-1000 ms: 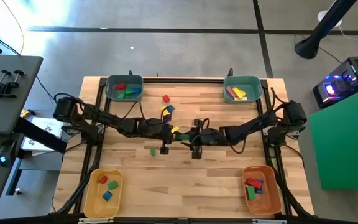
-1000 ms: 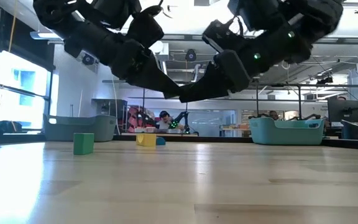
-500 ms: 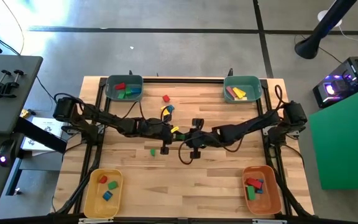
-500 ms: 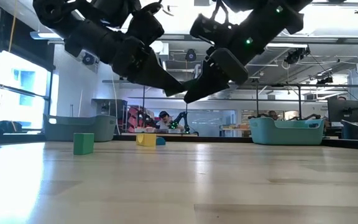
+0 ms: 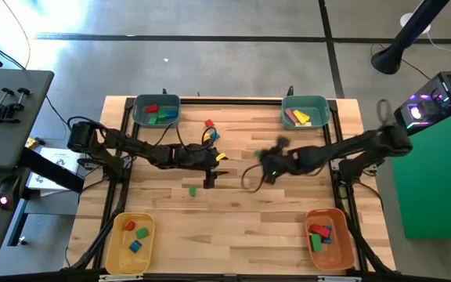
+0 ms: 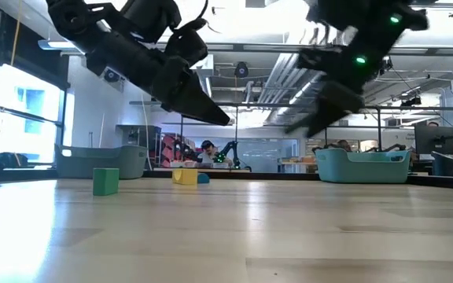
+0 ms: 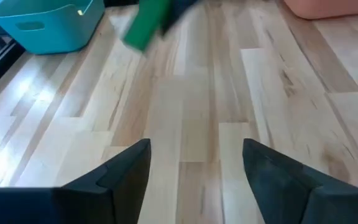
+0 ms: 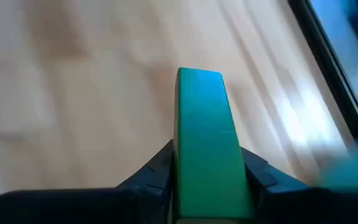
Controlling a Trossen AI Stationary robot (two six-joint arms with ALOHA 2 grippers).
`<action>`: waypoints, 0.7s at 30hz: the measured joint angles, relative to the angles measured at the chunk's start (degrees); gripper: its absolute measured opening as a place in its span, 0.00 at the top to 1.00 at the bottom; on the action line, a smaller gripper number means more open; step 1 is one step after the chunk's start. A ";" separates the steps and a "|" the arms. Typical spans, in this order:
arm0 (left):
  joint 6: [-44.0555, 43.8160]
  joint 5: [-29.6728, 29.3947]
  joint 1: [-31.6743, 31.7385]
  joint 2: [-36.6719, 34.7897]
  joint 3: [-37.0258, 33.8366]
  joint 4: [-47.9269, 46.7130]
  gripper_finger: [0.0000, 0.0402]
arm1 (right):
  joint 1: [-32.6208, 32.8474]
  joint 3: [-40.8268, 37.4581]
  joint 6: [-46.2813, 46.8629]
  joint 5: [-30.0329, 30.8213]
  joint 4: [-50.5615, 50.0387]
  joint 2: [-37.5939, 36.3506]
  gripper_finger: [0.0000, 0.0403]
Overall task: Sort blocks by size
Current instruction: Put the green rectangular block into the green bin
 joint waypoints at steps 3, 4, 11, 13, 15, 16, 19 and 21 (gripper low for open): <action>0.06 0.00 0.10 0.00 0.00 0.51 0.39 | -6.73 -3.73 7.55 -0.04 -8.30 -7.17 0.77; 0.07 0.04 0.10 0.00 0.00 1.00 0.39 | -10.07 -4.43 9.72 -0.55 -10.92 -9.25 0.77; 0.66 0.22 0.08 0.00 0.00 2.77 0.39 | -37.96 -4.09 11.53 -11.00 -15.14 -13.59 0.77; 0.70 0.23 0.08 0.00 0.00 2.65 0.39 | -44.85 -3.04 8.21 -13.90 -13.92 -11.88 0.77; 0.75 0.24 0.08 0.00 0.00 2.64 0.39 | -50.25 -1.77 5.68 -15.86 -14.06 -9.36 0.77; 1.07 0.24 0.08 0.00 0.00 2.50 0.39 | -52.20 -0.84 4.46 -16.64 -14.11 -8.02 0.77; 1.68 0.26 0.06 0.00 0.00 2.37 0.39 | -55.65 1.98 2.33 -17.37 -14.06 -3.56 0.77; 1.70 0.26 0.06 0.00 0.00 2.43 0.39 | -56.70 3.94 1.99 -18.01 -13.96 -0.56 0.77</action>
